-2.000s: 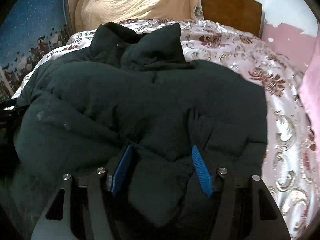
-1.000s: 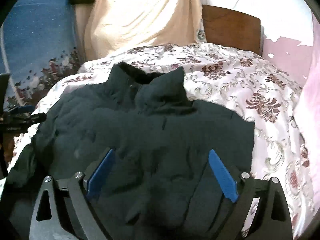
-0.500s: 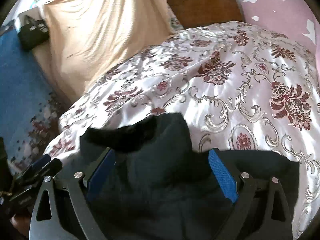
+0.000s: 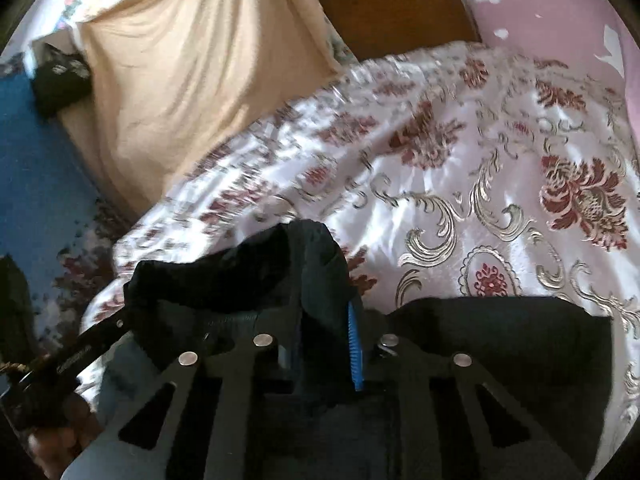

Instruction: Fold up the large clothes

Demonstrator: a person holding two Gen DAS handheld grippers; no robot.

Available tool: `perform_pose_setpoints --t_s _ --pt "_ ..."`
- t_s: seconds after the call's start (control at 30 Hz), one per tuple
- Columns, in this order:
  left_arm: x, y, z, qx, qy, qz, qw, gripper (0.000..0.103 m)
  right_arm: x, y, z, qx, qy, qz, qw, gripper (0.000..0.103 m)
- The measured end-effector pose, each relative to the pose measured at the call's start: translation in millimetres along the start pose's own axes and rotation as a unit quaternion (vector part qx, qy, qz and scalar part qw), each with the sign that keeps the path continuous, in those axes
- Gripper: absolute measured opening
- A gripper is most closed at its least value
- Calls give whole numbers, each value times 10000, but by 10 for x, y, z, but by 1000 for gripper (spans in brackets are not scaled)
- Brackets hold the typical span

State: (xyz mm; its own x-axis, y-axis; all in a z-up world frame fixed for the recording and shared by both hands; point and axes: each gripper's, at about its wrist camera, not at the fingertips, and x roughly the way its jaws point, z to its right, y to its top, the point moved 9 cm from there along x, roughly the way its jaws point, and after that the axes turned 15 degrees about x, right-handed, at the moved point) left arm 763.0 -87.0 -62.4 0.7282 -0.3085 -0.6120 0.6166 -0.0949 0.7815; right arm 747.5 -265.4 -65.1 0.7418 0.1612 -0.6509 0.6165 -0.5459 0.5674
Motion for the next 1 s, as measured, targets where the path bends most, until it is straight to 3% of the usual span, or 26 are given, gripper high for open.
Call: perform_pose_setpoints --t_s 0.2,0.37,0.5,0.7,1.0 --pt "-974 -131 117 64 -240 584 9980 9 -996 -143 -76 -230 575 363 9974 15" --pt "-1579 -421 302 254 -345 775 9961 9 -1607 -491 -51 -785 640 712 9923 14" --pt "-1791 -766 389 403 -307 756 9959 8 -1885 -844 139 -1035 507 713 9908 13" --pt "-1683 -1285 351 276 -315 547 9976 8 -1875 -1269 434 -1395 174 439 9891 11" --pt "-1155 -1652 231 363 -198 -87 9991 7 -1382 -1408 736 -1414 -46 85 9899 11"
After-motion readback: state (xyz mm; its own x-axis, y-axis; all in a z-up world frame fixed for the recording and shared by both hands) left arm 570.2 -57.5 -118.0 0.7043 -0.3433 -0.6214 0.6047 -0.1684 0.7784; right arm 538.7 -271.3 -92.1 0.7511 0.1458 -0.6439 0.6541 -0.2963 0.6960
